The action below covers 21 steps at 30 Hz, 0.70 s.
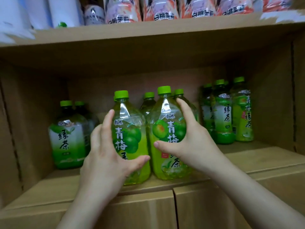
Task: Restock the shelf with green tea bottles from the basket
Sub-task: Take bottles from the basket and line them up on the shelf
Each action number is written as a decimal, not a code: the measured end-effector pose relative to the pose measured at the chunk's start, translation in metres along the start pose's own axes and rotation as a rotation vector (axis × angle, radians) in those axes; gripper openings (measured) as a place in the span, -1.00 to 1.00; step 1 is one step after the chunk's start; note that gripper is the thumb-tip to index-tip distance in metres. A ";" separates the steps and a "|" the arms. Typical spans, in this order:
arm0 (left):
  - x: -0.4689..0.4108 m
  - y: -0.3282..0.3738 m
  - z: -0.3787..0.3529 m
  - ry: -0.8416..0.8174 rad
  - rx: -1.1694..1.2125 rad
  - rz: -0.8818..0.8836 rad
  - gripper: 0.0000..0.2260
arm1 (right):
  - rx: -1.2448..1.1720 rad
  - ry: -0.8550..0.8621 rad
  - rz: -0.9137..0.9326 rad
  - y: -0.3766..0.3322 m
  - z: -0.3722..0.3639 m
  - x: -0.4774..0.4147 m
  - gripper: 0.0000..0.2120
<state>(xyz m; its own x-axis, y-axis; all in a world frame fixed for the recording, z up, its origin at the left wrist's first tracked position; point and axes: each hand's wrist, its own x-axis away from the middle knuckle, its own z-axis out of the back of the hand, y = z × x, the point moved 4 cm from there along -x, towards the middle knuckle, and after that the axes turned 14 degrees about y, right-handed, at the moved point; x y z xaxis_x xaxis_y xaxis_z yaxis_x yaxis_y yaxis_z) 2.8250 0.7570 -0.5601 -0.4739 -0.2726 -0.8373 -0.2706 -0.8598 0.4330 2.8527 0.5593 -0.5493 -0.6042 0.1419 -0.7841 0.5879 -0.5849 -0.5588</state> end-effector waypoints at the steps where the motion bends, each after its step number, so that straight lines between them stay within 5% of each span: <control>1: -0.002 -0.005 0.000 0.007 0.003 0.002 0.13 | -0.013 -0.004 -0.008 -0.001 -0.006 0.000 0.09; 17: -0.017 -0.036 -0.015 -0.097 0.221 0.059 0.22 | -0.001 -0.027 -0.083 0.003 -0.042 -0.009 0.14; 21: -0.013 -0.028 -0.014 -0.060 0.039 0.027 0.20 | 0.050 -0.175 -0.083 0.002 -0.037 -0.010 0.20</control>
<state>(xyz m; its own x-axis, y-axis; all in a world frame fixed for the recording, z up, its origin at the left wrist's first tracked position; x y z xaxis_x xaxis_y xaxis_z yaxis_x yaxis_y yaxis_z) 2.8507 0.7788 -0.5665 -0.5305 -0.2684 -0.8041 -0.2886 -0.8347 0.4690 2.8796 0.5860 -0.5523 -0.7359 0.0530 -0.6750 0.5074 -0.6169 -0.6016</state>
